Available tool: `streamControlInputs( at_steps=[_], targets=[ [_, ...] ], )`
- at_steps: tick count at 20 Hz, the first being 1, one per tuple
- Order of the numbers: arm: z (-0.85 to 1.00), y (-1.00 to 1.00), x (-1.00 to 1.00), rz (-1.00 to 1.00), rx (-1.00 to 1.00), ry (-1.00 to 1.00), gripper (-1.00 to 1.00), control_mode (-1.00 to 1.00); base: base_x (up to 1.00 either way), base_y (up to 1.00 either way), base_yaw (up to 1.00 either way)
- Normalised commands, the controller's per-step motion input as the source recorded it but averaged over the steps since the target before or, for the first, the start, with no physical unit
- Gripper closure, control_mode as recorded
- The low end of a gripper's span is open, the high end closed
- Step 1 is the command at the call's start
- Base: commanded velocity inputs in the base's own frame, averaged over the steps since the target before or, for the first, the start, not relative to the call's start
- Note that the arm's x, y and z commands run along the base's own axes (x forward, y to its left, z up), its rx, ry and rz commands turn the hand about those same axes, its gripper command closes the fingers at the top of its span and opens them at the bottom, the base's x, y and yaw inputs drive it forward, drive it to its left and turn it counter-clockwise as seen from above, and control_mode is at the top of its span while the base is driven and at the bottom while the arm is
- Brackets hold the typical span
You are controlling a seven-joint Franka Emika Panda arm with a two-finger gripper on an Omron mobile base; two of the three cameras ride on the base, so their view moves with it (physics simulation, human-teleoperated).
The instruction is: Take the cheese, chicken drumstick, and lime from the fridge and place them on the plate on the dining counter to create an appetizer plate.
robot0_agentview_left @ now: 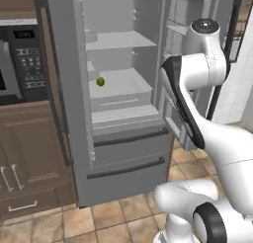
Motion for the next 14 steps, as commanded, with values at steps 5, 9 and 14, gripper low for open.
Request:
streamControlInputs(
  at_steps=[5, 9, 14],
  targets=[
    [0.0, 0.0, 0.0, 0.0, 0.0, 0.0, 1.0, 1.0, -0.46, 0.31, 0.03],
    [0.0, 0.0, 0.0, 0.0, 0.0, 0.0, 1.0, 1.0, -0.09, 0.65, 0.0],
    [0.0, 0.0, 0.0, 0.0, 0.0, 0.0, 1.0, 1.0, -0.11, 0.87, 0.0]
  ],
)
